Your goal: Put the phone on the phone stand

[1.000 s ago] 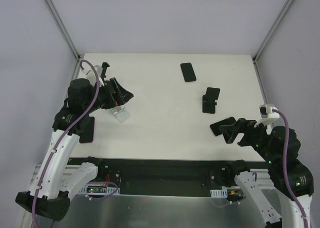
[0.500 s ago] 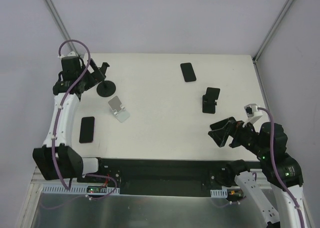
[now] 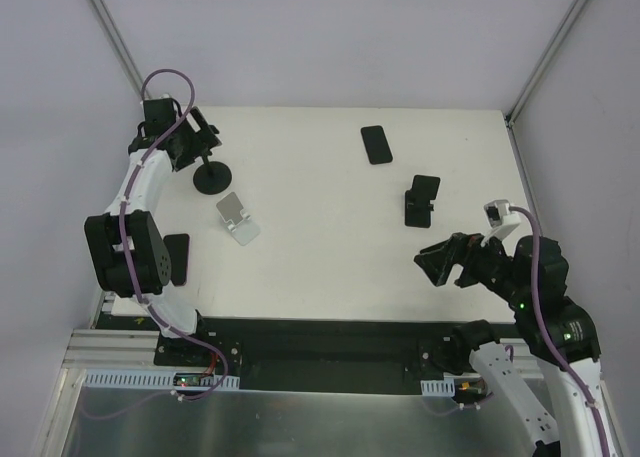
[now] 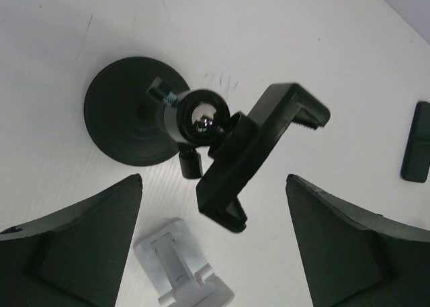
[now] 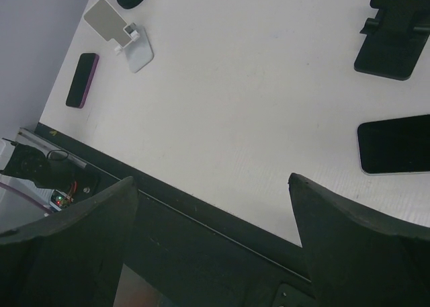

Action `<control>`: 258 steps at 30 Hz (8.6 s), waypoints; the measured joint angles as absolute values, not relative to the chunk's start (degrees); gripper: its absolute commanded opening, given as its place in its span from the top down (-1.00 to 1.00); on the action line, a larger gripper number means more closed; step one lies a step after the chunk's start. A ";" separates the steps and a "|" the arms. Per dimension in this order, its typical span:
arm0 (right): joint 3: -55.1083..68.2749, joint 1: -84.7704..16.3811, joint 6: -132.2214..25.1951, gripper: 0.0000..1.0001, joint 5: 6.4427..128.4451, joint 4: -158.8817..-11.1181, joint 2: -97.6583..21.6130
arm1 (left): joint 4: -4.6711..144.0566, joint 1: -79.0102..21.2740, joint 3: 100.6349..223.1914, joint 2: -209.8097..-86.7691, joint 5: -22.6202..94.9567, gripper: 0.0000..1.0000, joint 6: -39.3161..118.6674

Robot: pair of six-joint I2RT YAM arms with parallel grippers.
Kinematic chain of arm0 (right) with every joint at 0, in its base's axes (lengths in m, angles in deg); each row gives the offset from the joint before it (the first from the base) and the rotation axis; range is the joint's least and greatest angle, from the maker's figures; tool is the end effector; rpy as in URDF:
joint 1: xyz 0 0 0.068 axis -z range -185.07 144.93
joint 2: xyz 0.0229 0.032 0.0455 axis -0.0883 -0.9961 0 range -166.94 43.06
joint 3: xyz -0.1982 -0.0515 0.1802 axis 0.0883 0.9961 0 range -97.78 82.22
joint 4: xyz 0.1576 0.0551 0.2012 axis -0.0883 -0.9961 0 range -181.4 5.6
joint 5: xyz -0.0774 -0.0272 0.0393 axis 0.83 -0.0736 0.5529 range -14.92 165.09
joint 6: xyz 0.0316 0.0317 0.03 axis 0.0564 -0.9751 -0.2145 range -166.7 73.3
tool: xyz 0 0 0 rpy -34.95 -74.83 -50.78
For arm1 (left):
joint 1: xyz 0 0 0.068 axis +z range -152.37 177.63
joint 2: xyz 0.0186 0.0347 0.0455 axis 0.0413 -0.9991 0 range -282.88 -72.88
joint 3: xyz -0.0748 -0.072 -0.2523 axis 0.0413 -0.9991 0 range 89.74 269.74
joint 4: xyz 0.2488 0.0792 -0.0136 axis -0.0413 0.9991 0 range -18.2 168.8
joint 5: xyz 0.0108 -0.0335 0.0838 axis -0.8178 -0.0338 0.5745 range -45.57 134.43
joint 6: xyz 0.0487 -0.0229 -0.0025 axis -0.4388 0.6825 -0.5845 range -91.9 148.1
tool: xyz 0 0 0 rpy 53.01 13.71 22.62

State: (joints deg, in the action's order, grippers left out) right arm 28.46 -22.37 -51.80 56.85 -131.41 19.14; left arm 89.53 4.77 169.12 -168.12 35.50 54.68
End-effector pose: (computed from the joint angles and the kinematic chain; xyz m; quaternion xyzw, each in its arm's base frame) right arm 0.0582 0.0298 0.3626 -0.1780 0.7801 0.2390 0.5502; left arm 0.3847 0.0426 0.3068 -0.2196 0.8515 -0.1472 0.4528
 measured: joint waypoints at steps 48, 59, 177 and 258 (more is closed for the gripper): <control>36.22 -42.00 -49.49 -0.92 63.31 -110.58 -6.76 | 104.11 -31.56 162.69 -157.31 17.91 1.00 30.99; 36.15 -47.92 -60.37 -0.94 65.19 -91.39 -20.71 | 104.31 -33.09 157.27 -151.89 17.71 -0.60 24.24; 31.52 -7.24 -96.13 -0.59 88.73 -121.42 -47.29 | 85.60 -41.83 142.39 -116.76 31.65 -0.98 36.98; 40.07 -75.79 -49.79 -0.74 89.19 -112.17 15.64 | 80.66 -52.58 160.51 -149.52 -0.39 1.00 51.34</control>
State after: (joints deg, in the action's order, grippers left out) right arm 40.07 -75.79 -49.79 89.19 -112.17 15.64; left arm 80.66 -52.58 160.51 -149.52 -0.39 51.34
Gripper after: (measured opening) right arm 0.978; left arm 0.054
